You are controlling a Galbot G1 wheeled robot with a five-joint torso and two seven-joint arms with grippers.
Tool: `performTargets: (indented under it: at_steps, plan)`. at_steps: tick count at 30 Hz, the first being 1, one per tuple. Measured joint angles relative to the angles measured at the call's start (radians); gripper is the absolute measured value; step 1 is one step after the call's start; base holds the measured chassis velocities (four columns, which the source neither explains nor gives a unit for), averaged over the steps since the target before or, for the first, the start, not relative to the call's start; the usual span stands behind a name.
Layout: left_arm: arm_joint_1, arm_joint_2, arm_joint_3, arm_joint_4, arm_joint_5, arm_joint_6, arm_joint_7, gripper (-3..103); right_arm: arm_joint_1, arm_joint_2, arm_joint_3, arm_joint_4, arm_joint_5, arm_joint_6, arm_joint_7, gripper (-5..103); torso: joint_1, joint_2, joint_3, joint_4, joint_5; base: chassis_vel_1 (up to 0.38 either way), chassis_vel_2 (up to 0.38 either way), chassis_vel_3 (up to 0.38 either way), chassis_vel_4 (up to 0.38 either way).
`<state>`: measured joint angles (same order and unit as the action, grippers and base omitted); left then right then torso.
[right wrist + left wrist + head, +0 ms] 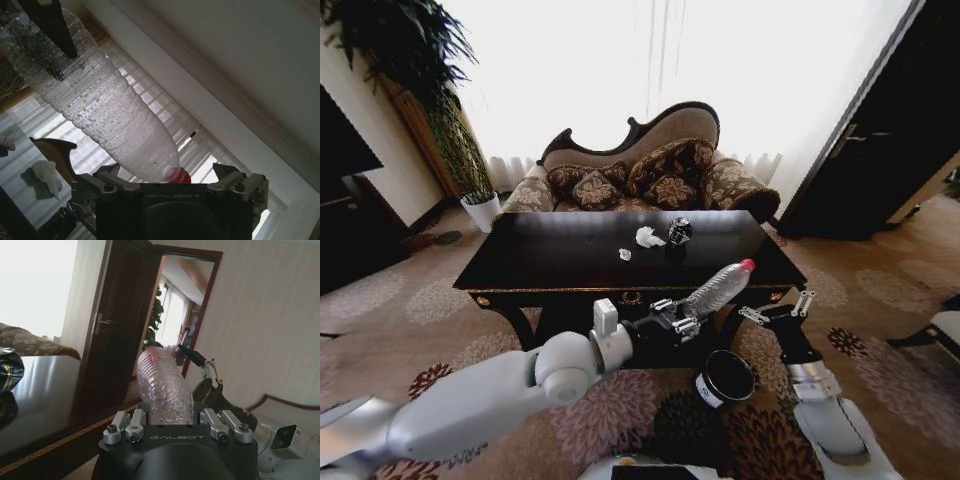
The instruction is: Move to the front of the table and place the trash on the table into the trash bin.
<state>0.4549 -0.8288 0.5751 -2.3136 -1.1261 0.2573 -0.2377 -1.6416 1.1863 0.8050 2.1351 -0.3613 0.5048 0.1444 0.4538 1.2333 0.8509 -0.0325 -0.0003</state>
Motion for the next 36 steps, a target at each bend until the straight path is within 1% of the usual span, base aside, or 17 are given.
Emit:
performTargets:
  at_steps: [5, 12, 18, 19, 21, 24, 25, 28, 29, 31, 32, 35, 36]
  plan:
    - [-0.016, -0.015, 0.014, -0.011, 0.004, 0.008, -0.003, 41, -0.015, 0.011, -0.004, 0.011, -0.009, 0.023, -0.009, 100, 0.0, 0.0, 0.0, -0.0001, 0.0, 0.0, 0.0, 0.0, 0.0]
    - [0.006, -0.027, 0.033, -0.014, 0.01, 0.004, -0.008, 41, -0.019, 0.017, -0.008, 0.036, -0.013, 0.022, -0.012, 100, 0.0, 0.0, 0.0, 0.0001, 0.0, 0.0, 0.0, 0.0, 0.0]
    - [0.008, -0.04, 0.076, -0.039, -0.006, 0.006, -0.039, 41, -0.023, 0.026, -0.008, 0.033, -0.02, 0.029, -0.004, 101, 0.0, 0.0, 0.0, 0.0, 0.0001, 0.0, 0.0, 0.0, 0.0]
    - [0.008, -0.037, 0.083, -0.043, -0.01, 0.007, -0.041, 41, -0.024, 0.028, -0.008, 0.029, -0.021, 0.033, -0.003, 96, 0.0, 0.0, 0.0, 0.0, 0.0, 0.0, 0.0, 0.0, 0.0]
    - [0.009, -0.034, 0.083, -0.045, -0.01, 0.008, -0.042, 41, -0.025, 0.03, -0.008, 0.028, -0.022, 0.035, -0.003, 96, 0.0, 0.0, 0.0, 0.0, 0.0, 0.0, 0.0, 0.0, 0.0]
    - [0.021, -0.019, 0.069, -0.05, -0.01, 0.009, -0.04, 41, -0.027, 0.036, -0.01, 0.026, -0.024, 0.042, -0.002, 80, 0.0, 0.0, 0.0, 0.0001, 0.0, 0.0, 0.0, 0.0, 0.0]
    - [0.021, -0.019, 0.069, -0.05, -0.01, 0.009, -0.04, 41, -0.027, 0.036, -0.01, 0.026, -0.024, 0.042, -0.002, 80, 0.0, 0.0, 0.0, 0.0001, 0.0, 0.0, 0.0, 0.0, 0.0]
    - [0.035, -0.014, 0.046, -0.051, -0.01, 0.012, -0.037, 41, -0.028, 0.043, -0.016, 0.027, -0.024, 0.042, -0.003, 65, 0.0, 0.0, 0.0, 0.0001, 0.0, 0.0, 0.0, 0.0, 0.0]
    - [0.039, -0.013, 0.039, -0.052, -0.011, 0.014, -0.036, 41, -0.028, 0.045, -0.018, 0.027, -0.025, 0.042, -0.003, 65, 0.0, 0.0, 0.0, 0.0, 0.0, 0.0, 0.0, 0.0, 0.0]
    - [0.045, -0.011, 0.029, -0.052, -0.011, 0.014, -0.036, 41, -0.029, 0.048, -0.019, 0.027, -0.025, 0.043, -0.004, 58, 0.0, 0.0, 0.0, 0.0001, 0.0, 0.0, 0.0, 0.0, 0.0]
    - [0.045, -0.011, 0.029, -0.052, -0.011, 0.014, -0.036, 41, -0.029, 0.048, -0.019, 0.027, -0.025, 0.043, -0.004, 58, 0.0, 0.0, 0.0, 0.0001, 0.0, 0.0, 0.0, 0.0, 0.0]
    - [0.057, -0.011, 0.01, -0.053, -0.008, 0.015, -0.039, 41, -0.034, 0.052, -0.019, 0.027, -0.026, 0.047, -0.004, 49, 0.0, 0.0, 0.0, 0.0, 0.0, 0.0, 0.0, 0.0, 0.0]
    - [0.057, -0.011, 0.01, -0.053, -0.008, 0.015, -0.039, 41, -0.034, 0.052, -0.019, 0.027, -0.026, 0.047, -0.004, 49, 0.0, 0.0, 0.0, 0.0, 0.0, 0.0, 0.0, 0.0, 0.0]
